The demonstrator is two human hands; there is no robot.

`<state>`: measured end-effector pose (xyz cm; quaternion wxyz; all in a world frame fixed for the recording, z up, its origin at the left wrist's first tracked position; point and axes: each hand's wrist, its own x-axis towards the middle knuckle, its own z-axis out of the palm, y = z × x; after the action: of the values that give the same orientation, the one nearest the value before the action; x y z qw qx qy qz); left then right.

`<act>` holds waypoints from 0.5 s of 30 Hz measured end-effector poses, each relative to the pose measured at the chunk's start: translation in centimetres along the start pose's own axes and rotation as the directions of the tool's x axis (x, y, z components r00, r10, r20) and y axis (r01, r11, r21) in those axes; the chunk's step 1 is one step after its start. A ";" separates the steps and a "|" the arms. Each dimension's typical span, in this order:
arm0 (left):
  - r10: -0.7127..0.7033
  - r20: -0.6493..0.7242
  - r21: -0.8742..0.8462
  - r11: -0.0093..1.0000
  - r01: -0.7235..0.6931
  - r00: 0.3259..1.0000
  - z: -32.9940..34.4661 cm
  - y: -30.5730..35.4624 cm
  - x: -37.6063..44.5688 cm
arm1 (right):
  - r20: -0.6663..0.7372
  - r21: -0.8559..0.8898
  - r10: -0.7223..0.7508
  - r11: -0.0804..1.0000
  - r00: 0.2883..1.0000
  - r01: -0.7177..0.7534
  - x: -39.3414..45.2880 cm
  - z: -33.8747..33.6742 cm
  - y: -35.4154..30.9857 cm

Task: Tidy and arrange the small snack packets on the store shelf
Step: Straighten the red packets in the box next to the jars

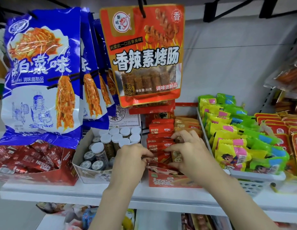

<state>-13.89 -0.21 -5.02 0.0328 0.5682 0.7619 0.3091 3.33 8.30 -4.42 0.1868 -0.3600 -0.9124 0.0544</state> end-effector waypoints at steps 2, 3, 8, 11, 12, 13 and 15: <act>0.003 0.011 0.034 0.999 -0.003 1.000 -0.1 0.1 0.0 | -0.002 0.001 -0.004 1.000 1.000 0.004 0.0 0.0 0.0; 0.003 0.029 0.065 0.998 -0.005 1.000 -0.1 0.2 0.0 | -0.003 -0.002 -0.006 1.000 1.000 0.006 0.0 0.0 0.0; 0.050 0.083 0.055 0.997 -0.055 0.995 -1.3 0.6 0.1 | -0.021 0.002 0.005 1.000 1.000 -0.005 -0.3 -0.4 -0.3; 0.094 0.026 -0.116 0.989 -0.090 0.995 -3.0 0.5 0.1 | -0.263 0.248 0.020 0.968 0.965 0.048 -0.2 -1.4 -0.8; 0.099 0.017 -0.159 0.983 -0.095 0.995 -3.6 0.7 0.0 | -0.321 0.342 0.048 0.937 0.946 0.069 -0.1 -1.9 -1.0; 0.086 -0.003 -0.218 0.972 -0.084 0.996 -4.0 0.9 -0.1 | -0.337 0.428 0.083 0.901 0.938 0.075 0.0 -2.3 -1.2; 0.042 -0.073 -0.353 0.933 -0.066 0.996 -4.3 1.2 -0.2 | -0.290 0.550 0.131 0.834 0.948 0.053 0.2 -2.9 -1.6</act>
<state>-14.55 -2.09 -0.98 0.1016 0.5635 0.6785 0.4602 3.26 7.19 -1.30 0.4247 -0.3136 -0.8085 0.2601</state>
